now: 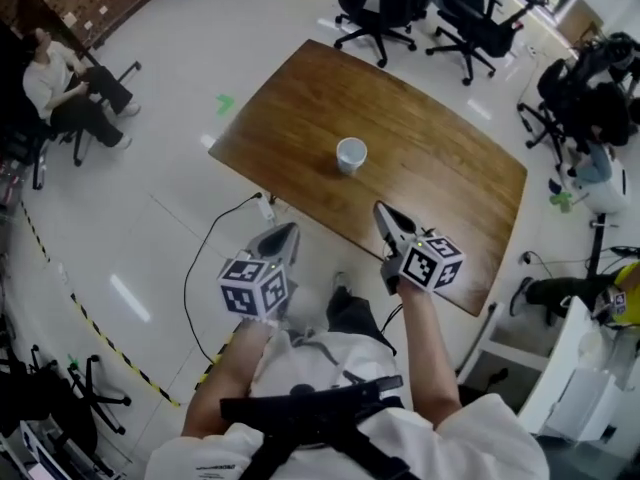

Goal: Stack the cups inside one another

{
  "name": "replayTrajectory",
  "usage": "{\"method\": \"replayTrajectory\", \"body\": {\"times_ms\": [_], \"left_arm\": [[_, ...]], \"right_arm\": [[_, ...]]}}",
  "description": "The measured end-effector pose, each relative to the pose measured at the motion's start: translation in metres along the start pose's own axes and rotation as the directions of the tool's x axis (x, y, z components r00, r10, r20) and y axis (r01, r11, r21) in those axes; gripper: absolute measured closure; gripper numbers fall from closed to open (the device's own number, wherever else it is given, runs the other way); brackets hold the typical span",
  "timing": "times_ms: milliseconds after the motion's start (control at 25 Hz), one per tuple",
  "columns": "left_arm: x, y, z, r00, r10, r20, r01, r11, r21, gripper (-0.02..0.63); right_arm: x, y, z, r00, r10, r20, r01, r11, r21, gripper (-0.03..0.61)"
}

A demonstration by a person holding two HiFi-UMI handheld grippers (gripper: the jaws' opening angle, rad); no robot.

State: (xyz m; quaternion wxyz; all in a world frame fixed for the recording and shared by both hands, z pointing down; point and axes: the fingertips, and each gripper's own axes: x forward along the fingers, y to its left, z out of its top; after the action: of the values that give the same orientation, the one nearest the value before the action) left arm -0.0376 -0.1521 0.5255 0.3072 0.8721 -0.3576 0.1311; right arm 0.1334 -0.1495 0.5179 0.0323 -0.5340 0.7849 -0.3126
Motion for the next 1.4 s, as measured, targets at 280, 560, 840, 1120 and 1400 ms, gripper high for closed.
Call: {"method": "replayTrajectory", "body": {"times_ms": [280,560,840,1120,1400], "left_arm": [[-0.057,-0.002,-0.021,0.995,-0.097,-0.003,0.097,0.995,0.029,0.618],[-0.089,-0.016,-0.045,0.982,-0.185,-0.028,0.186,0.982,0.041,0.617],[-0.099,-0.045,-0.041,0.982,-0.190,0.003,0.189,0.978,0.086,0.617],[-0.096,-0.060,-0.039,0.981,-0.192,0.002,0.191,0.973,0.127,0.617],[-0.095,-0.073,-0.038,0.986,-0.168,0.014,0.164,0.977,0.138,0.617]], "right_arm": [[-0.037,0.079,-0.041,0.996,-0.085,0.031,0.087,0.996,-0.036,0.578],[-0.083,0.115,-0.065,0.981,-0.175,0.085,0.174,0.985,0.023,0.578],[-0.111,0.123,-0.056,0.969,-0.234,0.082,0.240,0.968,-0.075,0.578],[-0.113,0.125,-0.072,0.958,-0.286,0.022,0.285,0.940,-0.189,0.578],[-0.123,0.123,-0.064,0.962,-0.269,0.033,0.271,0.943,-0.194,0.578]]}}
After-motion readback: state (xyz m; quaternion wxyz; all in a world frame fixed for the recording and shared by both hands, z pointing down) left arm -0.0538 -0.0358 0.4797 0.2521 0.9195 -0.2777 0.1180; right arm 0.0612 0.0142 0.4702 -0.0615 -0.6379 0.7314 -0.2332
